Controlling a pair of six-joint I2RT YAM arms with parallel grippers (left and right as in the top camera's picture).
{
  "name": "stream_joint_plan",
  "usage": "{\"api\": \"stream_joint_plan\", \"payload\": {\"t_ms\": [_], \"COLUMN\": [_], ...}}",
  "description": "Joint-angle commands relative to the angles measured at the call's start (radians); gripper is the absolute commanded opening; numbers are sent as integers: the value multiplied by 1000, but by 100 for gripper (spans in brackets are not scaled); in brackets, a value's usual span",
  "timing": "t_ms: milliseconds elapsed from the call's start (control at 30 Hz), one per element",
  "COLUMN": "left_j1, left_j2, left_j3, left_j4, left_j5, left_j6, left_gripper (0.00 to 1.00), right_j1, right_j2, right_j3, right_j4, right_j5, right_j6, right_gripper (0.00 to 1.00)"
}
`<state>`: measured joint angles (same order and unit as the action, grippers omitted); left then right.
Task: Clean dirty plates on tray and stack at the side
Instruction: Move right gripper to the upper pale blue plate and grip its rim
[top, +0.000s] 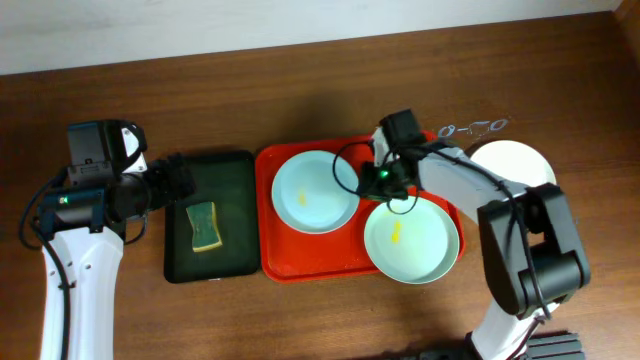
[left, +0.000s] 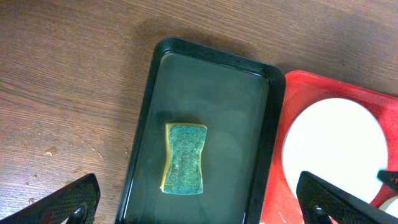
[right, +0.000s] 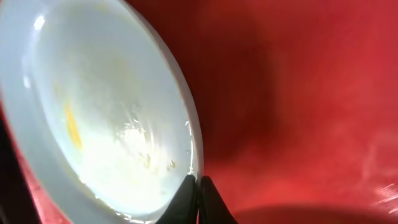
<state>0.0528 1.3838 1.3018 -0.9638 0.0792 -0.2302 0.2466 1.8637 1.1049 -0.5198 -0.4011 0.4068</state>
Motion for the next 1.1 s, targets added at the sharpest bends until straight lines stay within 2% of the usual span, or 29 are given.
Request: {"api": "stream_joint_plan", "payload": {"t_ms": [0, 133, 233, 367, 433, 467, 600, 667, 800, 867, 1033, 1067], "left_j1": [4, 4, 4, 4, 4, 4, 4, 4, 4, 4, 4, 4], "left_j2": [-9, -9, -9, -9, -9, -9, -9, -9, -9, -9, -9, -9], "left_j3": [8, 8, 8, 8, 8, 8, 8, 8, 8, 8, 8, 8], "left_j4": [2, 2, 2, 2, 2, 2, 2, 2, 2, 2, 2, 2], "left_j5": [11, 11, 11, 11, 11, 11, 11, 11, 11, 11, 11, 11], "left_j6": [-4, -4, -4, -4, -4, -4, -4, -4, -4, -4, -4, -4], "left_gripper": [99, 99, 99, 99, 99, 99, 99, 99, 99, 99, 99, 99], "right_j1": [42, 34, 37, 37, 38, 40, 69, 89, 101, 100, 100, 100], "right_j2": [6, -32, -40, -26, -11, -3, 12, 24, 57, 63, 67, 70], "right_j3": [-7, 74, 157, 154, 144, 143, 141, 140, 140, 140, 138, 138], "right_j4": [-27, -128, -232, -212, -179, -167, -133, -127, -113, -100, -89, -88], "right_j5": [77, 77, 142, 152, 152, 152, 159, 225, 257, 260, 260, 261], "right_j6": [55, 7, -44, -63, -63, -63, -63, -63, -63, -63, -63, -63], "right_gripper": [8, 32, 39, 49, 57, 57, 44, 36, 36, 27, 24, 19]}}
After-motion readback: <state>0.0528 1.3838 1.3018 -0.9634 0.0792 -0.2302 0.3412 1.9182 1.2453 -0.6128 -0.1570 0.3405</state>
